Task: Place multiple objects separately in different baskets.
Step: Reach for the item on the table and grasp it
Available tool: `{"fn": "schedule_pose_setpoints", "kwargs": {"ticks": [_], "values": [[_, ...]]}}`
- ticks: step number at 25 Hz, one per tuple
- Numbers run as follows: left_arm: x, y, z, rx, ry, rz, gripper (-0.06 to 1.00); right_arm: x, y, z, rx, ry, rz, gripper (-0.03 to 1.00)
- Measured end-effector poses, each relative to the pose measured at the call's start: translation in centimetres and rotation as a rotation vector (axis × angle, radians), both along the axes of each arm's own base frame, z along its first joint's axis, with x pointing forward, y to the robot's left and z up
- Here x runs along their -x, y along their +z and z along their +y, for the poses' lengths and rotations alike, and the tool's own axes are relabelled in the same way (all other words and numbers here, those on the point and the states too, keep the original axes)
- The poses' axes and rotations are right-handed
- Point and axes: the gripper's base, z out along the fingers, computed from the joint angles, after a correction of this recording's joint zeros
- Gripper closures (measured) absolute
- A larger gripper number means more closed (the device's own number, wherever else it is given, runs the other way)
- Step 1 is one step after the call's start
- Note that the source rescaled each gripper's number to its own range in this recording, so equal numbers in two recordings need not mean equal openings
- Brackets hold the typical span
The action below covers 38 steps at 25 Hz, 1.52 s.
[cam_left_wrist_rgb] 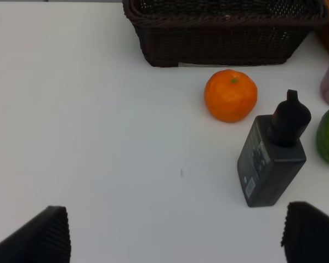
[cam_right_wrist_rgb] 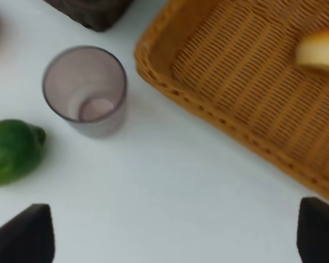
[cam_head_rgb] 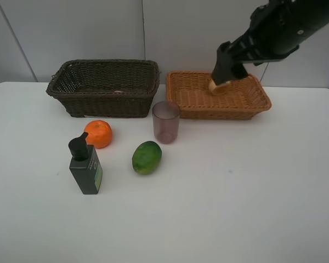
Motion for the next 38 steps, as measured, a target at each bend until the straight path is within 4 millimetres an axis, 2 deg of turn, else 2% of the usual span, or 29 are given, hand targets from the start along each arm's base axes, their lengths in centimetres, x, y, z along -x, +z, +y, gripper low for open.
{"fn": "schedule_pose_setpoints", "kwargs": {"ticks": [8, 12, 16, 22, 26, 30, 38], "values": [[0.0, 0.0, 0.0, 0.0, 0.0, 0.0, -0.06, 6.9, 0.0, -7.2, -0.033, -0.172, -0.046, 0.02], [0.0, 0.0, 0.0, 0.0, 0.0, 0.0, -0.06, 10.8, 0.4, -9.7, -0.055, -0.259, -0.099, 0.02], [0.0, 0.0, 0.0, 0.0, 0.0, 0.0, -0.06, 14.8, 0.7, -11.5, -0.081, -0.354, -0.128, 0.02], [0.0, 0.0, 0.0, 0.0, 0.0, 0.0, -0.06, 20.2, 0.3, -12.6, -0.16, -0.454, -0.19, 0.02], [0.0, 0.0, 0.0, 0.0, 0.0, 0.0, -0.06, 22.8, -0.4, -12.8, -0.211, -0.457, -0.247, 0.02], [0.0, 0.0, 0.0, 0.0, 0.0, 0.0, -0.06, 24.5, -1.0, -12.9, -0.234, -0.455, -0.288, 0.02], [0.0, 0.0, 0.0, 0.0, 0.0, 0.0, -0.06, 25.8, -2.9, -13.1, -0.252, -0.45, -0.326, 0.02]]}}
